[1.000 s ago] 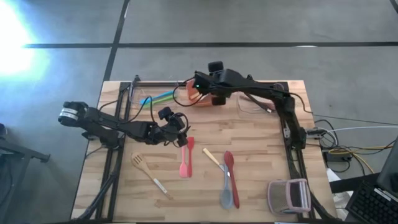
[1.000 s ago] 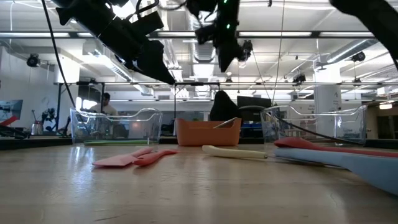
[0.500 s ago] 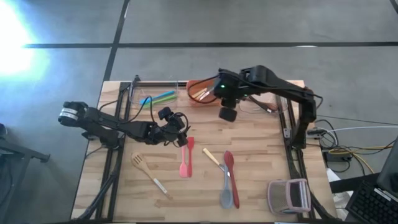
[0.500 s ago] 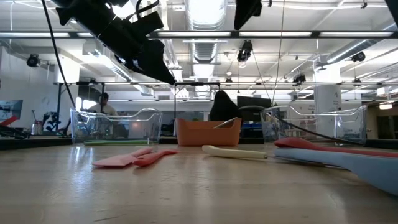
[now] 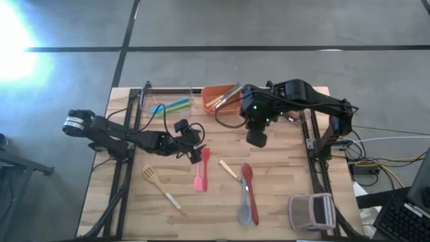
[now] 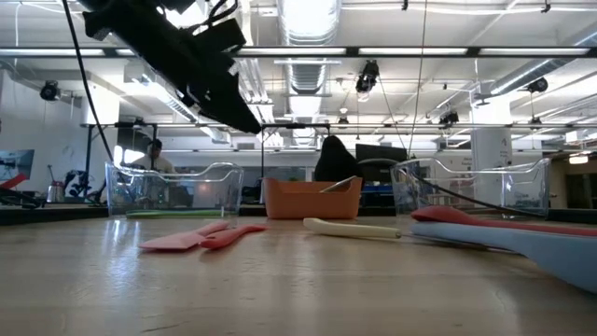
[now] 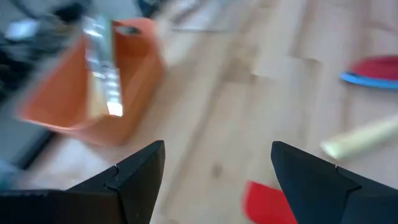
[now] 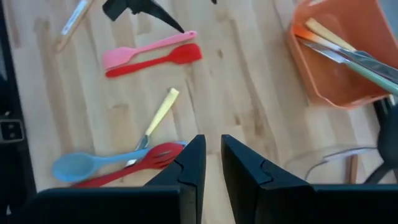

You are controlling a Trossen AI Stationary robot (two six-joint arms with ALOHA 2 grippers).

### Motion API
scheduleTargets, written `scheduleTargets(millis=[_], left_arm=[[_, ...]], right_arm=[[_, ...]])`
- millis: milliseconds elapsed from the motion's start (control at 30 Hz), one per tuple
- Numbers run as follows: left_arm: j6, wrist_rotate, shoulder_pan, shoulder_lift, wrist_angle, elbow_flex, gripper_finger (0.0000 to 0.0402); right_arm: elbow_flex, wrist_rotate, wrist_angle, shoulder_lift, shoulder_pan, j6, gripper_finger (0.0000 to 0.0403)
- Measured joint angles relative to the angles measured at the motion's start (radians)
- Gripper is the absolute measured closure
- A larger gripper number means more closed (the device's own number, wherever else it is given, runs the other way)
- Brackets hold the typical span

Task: Pick & Place Kitchen Items
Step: Put the pink spatula into the left transparent bin

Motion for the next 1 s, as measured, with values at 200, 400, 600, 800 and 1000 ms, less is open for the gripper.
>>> scheduleTargets(millis=[200, 400, 600, 800, 1000], left_arm=[[-0.079, 0.212, 0.0, -0.022, -0.058, 0.0, 0.0106], [-0.331, 0.352, -0.001, -0.034, -0.16, 0.0, 0.0106], [-0.616, 0.381, 0.0, -0.034, -0.268, 0.0, 0.0106], [-0.711, 0.41, -0.001, -0.034, -0.3, 0.0, 0.0106], [-0.765, 0.426, -0.001, -0.034, -0.303, 0.0, 0.0106]], right_arm=[[-0.001, 0.001, 0.0, -0.003, 0.062, -0.006, 0.0359], [-0.021, 0.014, 0.001, -0.005, 0.072, -0.01, 0.036], [-0.124, 0.08, 0.002, -0.042, 0.072, -0.002, 0.0359], [-0.334, 0.084, 0.005, -0.157, 0.078, 0.064, 0.0359], [-0.6, 0.087, 0.146, -0.326, 0.079, 0.128, 0.0366]])
